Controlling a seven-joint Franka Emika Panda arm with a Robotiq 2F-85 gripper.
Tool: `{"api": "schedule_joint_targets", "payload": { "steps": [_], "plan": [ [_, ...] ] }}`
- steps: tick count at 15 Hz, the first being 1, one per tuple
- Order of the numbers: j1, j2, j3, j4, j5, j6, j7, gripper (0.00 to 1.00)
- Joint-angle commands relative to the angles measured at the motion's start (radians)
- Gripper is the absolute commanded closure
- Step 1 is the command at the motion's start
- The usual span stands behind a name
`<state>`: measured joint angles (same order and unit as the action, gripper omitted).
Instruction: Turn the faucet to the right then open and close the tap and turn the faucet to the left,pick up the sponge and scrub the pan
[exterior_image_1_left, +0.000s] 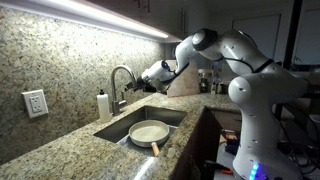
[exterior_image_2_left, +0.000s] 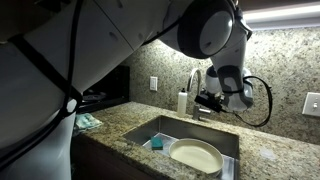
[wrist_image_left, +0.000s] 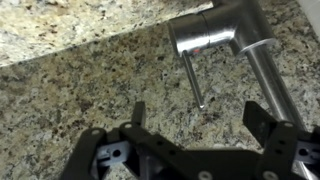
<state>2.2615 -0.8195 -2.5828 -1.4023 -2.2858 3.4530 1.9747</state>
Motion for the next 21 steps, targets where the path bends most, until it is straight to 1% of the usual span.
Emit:
{"api": "schedule_joint_targets", "payload": {
  "steps": [1,3,4,6,7,9,11,14,15,16,17,19,21],
  "plan": [
    [0.000,-0.001,0.000,0.000,0.000,0.000,0.000,0.00],
    [-0.001,-0.002,0.000,0.000,0.000,0.000,0.000,0.00],
    [-0.019,-0.012,0.025,0.004,-0.005,0.000,-0.013,0.00],
    [-0.032,-0.019,0.051,0.001,-0.017,0.000,-0.021,0.00],
    [-0.042,-0.027,0.075,-0.005,-0.024,0.000,-0.023,0.00],
    [-0.040,-0.024,0.084,-0.019,-0.037,0.000,-0.015,0.00],
    [-0.026,-0.013,0.064,-0.027,-0.040,0.000,0.005,0.00],
    [0.029,0.020,-0.046,0.004,-0.010,0.000,0.044,0.00],
    [0.035,0.019,-0.064,0.017,-0.005,0.000,0.044,0.00],
    [0.016,0.017,-0.054,0.028,-0.029,-0.002,0.054,0.00],
    [-0.010,0.021,-0.028,0.015,-0.059,-0.017,0.060,0.00],
    [-0.018,0.021,-0.029,0.036,-0.052,-0.005,0.056,0.00],
    [-0.034,0.030,-0.028,0.028,-0.064,-0.005,0.074,0.00]
  ]
}}
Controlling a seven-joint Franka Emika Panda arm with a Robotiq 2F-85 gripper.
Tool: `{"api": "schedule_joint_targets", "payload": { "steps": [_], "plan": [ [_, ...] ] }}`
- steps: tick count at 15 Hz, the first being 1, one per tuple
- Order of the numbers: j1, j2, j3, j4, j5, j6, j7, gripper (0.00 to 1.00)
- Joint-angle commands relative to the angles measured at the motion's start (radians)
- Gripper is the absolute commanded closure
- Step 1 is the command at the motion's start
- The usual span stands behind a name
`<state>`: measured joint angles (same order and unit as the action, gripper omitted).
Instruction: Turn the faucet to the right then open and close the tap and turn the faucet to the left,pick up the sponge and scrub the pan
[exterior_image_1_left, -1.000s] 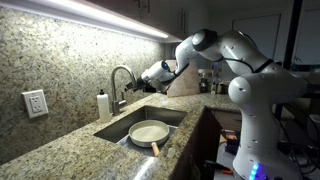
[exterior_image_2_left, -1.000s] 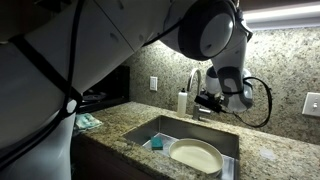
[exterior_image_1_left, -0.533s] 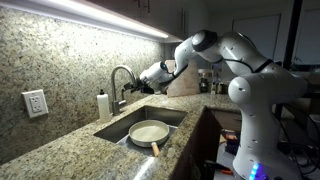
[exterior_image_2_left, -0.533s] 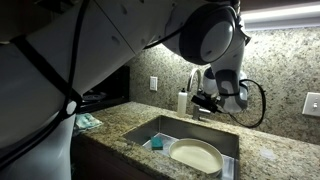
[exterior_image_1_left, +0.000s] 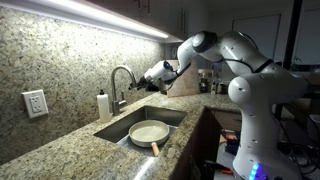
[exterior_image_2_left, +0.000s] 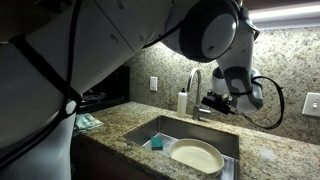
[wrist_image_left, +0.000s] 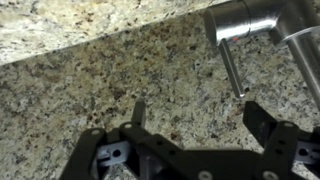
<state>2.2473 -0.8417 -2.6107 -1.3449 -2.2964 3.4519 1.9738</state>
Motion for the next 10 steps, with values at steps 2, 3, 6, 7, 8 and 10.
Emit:
{"api": "schedule_joint_targets", "payload": {
  "steps": [2,3,6,7,8,10],
  "plan": [
    [-0.017,0.048,0.000,-0.043,-0.032,0.002,0.055,0.00],
    [-0.026,0.037,0.019,-0.041,-0.029,0.002,0.042,0.00],
    [-0.010,0.004,0.012,0.000,-0.008,0.002,0.009,0.00],
    [-0.009,0.004,0.014,0.000,-0.008,0.002,0.009,0.00],
    [-0.009,0.004,0.014,0.000,-0.008,0.002,0.009,0.00],
    [-0.009,0.004,0.014,0.000,-0.008,0.002,0.009,0.00]
  ]
}}
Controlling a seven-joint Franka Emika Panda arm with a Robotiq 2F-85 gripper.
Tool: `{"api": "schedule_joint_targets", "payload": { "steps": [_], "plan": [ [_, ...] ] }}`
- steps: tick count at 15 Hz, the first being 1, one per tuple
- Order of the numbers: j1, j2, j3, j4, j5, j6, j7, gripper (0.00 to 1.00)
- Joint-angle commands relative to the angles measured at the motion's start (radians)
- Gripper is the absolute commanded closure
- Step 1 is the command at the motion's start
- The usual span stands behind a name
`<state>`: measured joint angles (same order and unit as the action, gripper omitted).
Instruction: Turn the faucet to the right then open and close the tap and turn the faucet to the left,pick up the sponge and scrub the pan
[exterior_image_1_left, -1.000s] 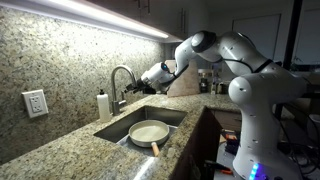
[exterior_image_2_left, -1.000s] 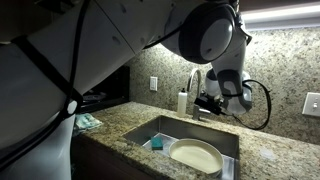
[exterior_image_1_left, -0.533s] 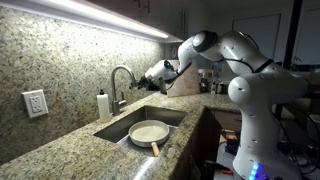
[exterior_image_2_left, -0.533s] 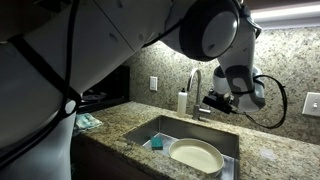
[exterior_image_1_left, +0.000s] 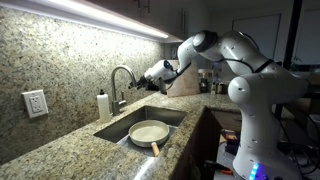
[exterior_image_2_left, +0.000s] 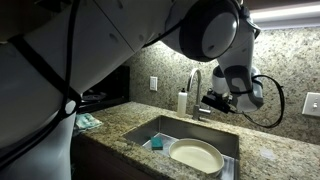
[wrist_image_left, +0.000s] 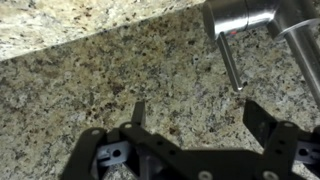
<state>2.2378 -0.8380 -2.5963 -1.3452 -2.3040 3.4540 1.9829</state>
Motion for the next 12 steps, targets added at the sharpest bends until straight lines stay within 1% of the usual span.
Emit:
{"api": "schedule_joint_targets", "payload": {
  "steps": [1,2,3,4,8,12],
  "plan": [
    [0.000,0.000,0.000,0.000,0.000,0.000,0.000,0.00],
    [0.000,-0.005,0.006,-0.003,0.003,-0.005,0.001,0.00],
    [0.015,-0.004,-0.008,-0.006,0.006,-0.011,0.012,0.00],
    [0.019,-0.019,-0.007,0.005,0.006,-0.003,0.015,0.00],
    [-0.019,-0.120,0.082,0.062,-0.008,0.002,-0.023,0.00],
    [-0.027,-0.174,0.111,0.136,-0.013,0.003,-0.020,0.00]
  ]
}}
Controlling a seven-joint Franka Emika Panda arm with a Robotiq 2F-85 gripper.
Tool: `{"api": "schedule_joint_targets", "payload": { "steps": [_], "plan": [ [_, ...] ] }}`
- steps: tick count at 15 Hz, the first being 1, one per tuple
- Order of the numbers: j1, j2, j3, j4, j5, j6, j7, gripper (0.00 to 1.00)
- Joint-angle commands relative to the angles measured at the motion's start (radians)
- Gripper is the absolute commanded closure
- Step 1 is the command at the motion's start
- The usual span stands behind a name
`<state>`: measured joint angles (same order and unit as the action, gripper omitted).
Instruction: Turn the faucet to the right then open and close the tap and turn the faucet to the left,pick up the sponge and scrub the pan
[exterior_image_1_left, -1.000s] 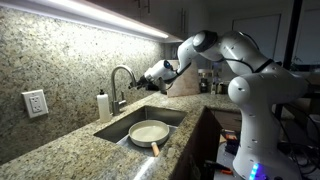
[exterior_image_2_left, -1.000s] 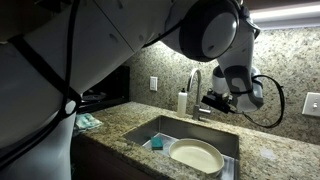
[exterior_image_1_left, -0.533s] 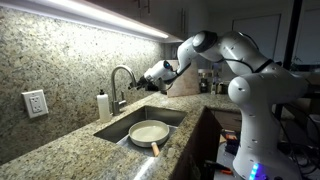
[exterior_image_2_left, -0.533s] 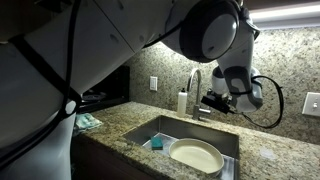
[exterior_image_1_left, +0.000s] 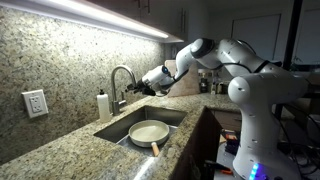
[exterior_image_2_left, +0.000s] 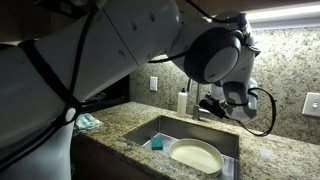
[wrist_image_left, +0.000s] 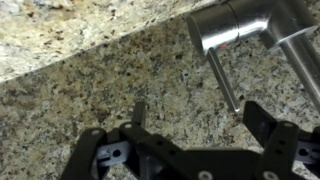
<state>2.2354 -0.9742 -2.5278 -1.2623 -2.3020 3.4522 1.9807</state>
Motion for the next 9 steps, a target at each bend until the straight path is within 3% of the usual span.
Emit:
{"api": "schedule_joint_targets", "payload": {
  "steps": [1,5,9],
  "plan": [
    [-0.022,-0.051,0.053,0.085,-0.016,0.004,-0.026,0.00],
    [-0.014,-0.076,0.101,0.148,-0.022,0.002,-0.046,0.00],
    [-0.010,-0.056,0.114,0.116,-0.036,0.000,-0.031,0.00]
  ]
}}
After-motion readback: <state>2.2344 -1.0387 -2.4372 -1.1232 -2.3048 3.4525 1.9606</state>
